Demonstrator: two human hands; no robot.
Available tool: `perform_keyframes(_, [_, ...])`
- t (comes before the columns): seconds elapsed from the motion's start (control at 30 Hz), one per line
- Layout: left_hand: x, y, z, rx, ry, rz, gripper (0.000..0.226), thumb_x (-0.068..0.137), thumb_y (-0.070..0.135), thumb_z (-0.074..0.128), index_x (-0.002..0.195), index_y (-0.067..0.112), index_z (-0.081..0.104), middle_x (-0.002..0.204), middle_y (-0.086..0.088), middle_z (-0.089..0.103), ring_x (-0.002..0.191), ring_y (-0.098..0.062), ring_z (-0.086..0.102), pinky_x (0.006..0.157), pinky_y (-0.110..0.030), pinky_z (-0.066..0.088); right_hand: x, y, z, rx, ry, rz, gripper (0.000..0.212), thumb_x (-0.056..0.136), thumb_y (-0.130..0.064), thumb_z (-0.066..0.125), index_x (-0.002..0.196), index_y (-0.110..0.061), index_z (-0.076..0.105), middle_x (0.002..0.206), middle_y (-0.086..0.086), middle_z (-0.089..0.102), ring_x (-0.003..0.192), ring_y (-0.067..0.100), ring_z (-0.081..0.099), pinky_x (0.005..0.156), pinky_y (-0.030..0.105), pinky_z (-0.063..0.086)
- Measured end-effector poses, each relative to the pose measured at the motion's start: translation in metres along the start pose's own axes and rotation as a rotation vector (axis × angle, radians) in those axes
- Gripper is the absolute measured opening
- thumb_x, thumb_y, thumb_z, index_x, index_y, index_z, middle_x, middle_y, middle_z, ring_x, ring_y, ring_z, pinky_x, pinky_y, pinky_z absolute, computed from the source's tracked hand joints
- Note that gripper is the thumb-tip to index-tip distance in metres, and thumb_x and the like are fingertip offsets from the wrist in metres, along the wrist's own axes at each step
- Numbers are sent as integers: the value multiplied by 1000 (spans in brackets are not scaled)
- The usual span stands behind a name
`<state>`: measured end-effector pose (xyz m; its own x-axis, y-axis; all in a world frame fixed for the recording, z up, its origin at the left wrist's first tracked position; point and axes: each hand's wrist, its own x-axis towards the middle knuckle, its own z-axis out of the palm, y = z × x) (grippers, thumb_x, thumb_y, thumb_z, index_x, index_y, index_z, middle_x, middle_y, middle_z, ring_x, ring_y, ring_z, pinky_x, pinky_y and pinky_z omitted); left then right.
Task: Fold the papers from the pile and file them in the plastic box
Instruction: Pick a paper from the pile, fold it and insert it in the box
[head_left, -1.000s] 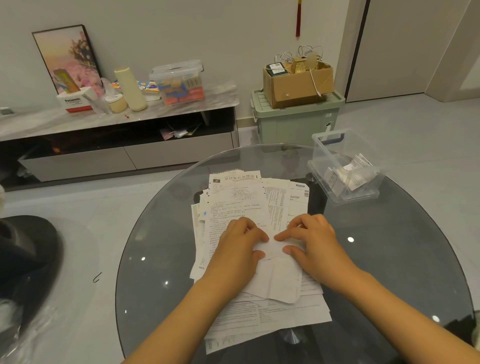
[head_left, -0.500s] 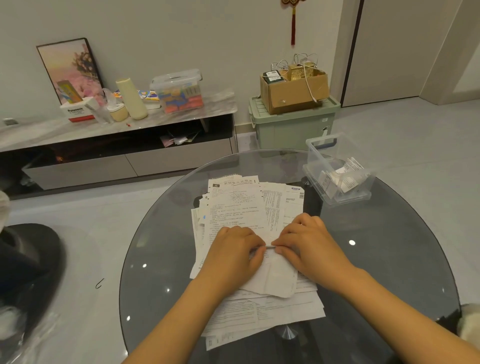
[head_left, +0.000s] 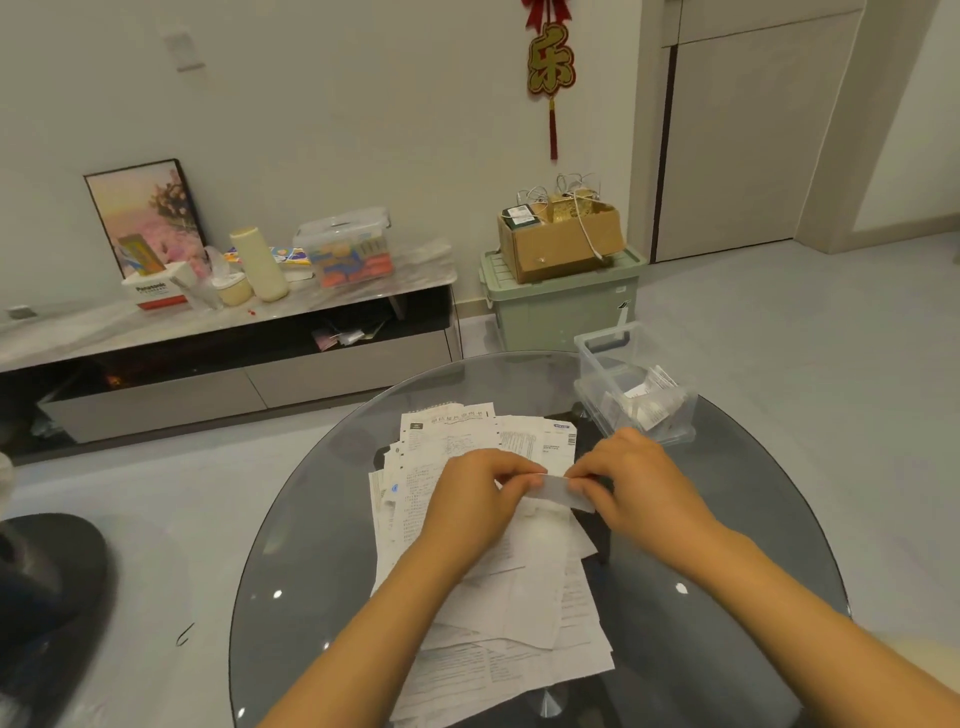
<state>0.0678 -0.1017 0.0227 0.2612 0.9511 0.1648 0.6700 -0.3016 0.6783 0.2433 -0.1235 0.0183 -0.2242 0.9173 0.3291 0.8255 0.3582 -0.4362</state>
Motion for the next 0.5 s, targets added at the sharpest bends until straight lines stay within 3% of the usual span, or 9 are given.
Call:
perform_keyframes(0.13, [29, 22, 1, -6, -34, 28, 16, 89, 22, 62, 100, 23, 74, 97, 9, 69, 76, 0, 54, 64, -4, 38, 11, 14, -21, 8, 4, 124, 15, 89, -27, 58, 96, -26, 71, 74, -18, 53, 88, 6, 38, 74, 24, 36])
perform_keyframes(0.3, [76, 49, 9, -107, -70, 80, 14, 88, 17, 64, 98, 18, 74, 88, 7, 70, 78, -5, 64, 71, -8, 46, 28, 33, -46, -21, 87, 255, 9, 87, -26, 61, 90, -25, 69, 73, -12, 57, 87, 10, 45, 69, 25, 36])
perform_keyframes(0.4, [104, 63, 17, -125, -96, 103, 12, 89, 14, 63, 96, 16, 72, 91, 0, 71, 84, -12, 66, 71, -13, 49, 42, 46, -57, -33, 128, 322, 10, 87, -26, 62, 90, -24, 70, 75, -9, 61, 81, 11, 50, 69, 28, 44])
perform_keyframes(0.5, [133, 72, 27, -71, -120, 135, 10, 90, 13, 60, 94, 16, 69, 95, -2, 70, 90, -14, 65, 81, -23, 50, 57, 62, -65, -38, 183, 373, 12, 87, -26, 62, 90, -24, 73, 83, -4, 68, 76, 13, 59, 67, 31, 51])
